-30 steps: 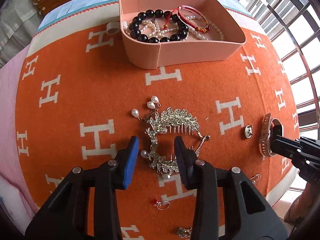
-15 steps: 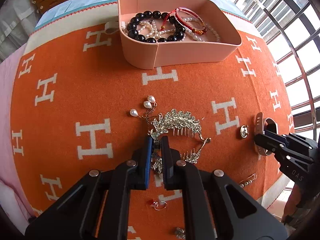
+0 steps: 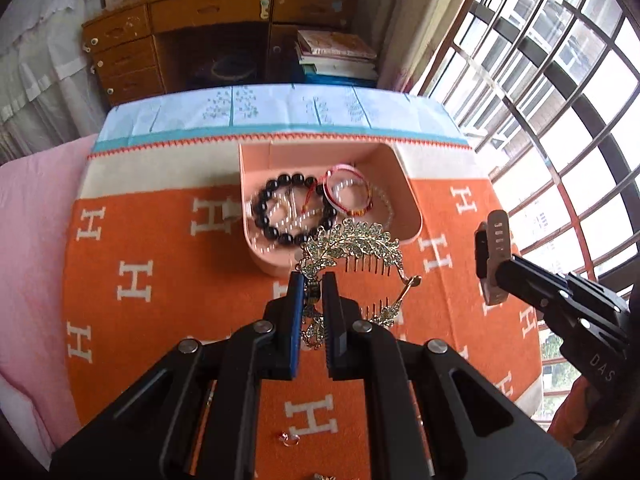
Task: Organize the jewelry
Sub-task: 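Carry the comb and watch into the pink box and open both grippers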
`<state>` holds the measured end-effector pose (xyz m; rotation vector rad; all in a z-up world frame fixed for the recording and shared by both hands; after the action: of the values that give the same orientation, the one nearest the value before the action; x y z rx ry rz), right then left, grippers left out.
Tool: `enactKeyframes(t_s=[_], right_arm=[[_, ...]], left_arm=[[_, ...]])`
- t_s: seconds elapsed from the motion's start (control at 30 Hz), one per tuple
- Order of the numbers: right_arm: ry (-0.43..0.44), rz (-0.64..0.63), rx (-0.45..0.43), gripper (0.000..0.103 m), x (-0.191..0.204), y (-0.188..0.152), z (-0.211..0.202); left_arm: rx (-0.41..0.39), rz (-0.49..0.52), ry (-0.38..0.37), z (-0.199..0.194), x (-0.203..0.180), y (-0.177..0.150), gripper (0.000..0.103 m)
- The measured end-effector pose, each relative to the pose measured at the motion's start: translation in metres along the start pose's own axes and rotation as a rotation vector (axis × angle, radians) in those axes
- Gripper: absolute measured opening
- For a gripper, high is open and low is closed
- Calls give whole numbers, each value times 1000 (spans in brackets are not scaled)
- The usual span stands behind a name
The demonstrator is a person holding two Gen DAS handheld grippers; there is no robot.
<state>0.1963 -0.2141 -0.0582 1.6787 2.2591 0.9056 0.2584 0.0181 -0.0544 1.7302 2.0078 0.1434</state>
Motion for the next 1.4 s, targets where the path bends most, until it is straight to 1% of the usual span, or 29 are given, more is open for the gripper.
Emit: enactKeyframes(t_s=[0.03,0.1,0.23,0.33,0.4,0.53,0.6,0.67,0.7,0.73,0.77,0.83,0.93,1.03,1.07,1.1,1.17,1.2,1.27,1.4], right_arm=[[17,5,-21,9,0,10,1],[20,6,-60,9,-3,30,6],[60,41,-76,9,-12,59,38],[83,61,-60,9,-19,72,71],[85,70,-40,9,-23,76,94],[76,61,17,9,-29,75,136],[71,62,49,9,-31,71,153],[69,61,80,12,-32,66,168],[73,61,96,16,-33,64,173],[80,63,104,23,-34,60,176],[85,66,98,26,-35,60,177],[77,66,73,35,-38,56,175],[87,70,40,36,-41,49,155],[98,74,6,36,-40,45,135],[95,66,-2,36,-39,44,129],[93,55,-8,40,-36,43,122],[82,33,-27,52,-33,40,109],[73,21,-44,60,-31,38,102],[53,-2,-98,61,-27,33,84],[15,-33,-146,61,-21,23,54]], left_arm=[[-20,-14,1,-3,0,8,6],[-69,-37,10,-4,-4,24,6],[-117,-82,35,18,-2,47,6],[-94,-114,35,46,4,52,6],[-77,-117,41,66,8,50,6],[-54,-119,47,95,14,49,7],[-32,-101,49,105,12,48,8],[-3,-69,48,112,10,45,17],[5,-54,48,114,10,44,31],[0,-40,55,114,8,42,41],[-11,-27,63,111,7,40,44],[-6,-14,40,105,6,38,46],[-3,-28,20,87,8,35,46],[-1,-52,37,70,14,35,46],[1,-56,38,65,15,34,46],[-4,-59,29,58,17,33,46],[-36,-57,9,41,19,29,46],[-57,-53,12,32,20,26,46],[-99,-42,21,13,18,20,46],[-189,-24,21,-23,17,4,46]])
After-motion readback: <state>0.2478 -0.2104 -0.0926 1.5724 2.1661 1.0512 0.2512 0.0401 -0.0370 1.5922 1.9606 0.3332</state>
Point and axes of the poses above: each gripper's, at about its wrist camera, not at the fingertips, and z roughly the way its jaws point, x to its left, y to its top, the point moved 1 cm from there along z, roughly the way its jaws point, and after that the axes turned 15 degrees about -z, right-handed, at the moved point
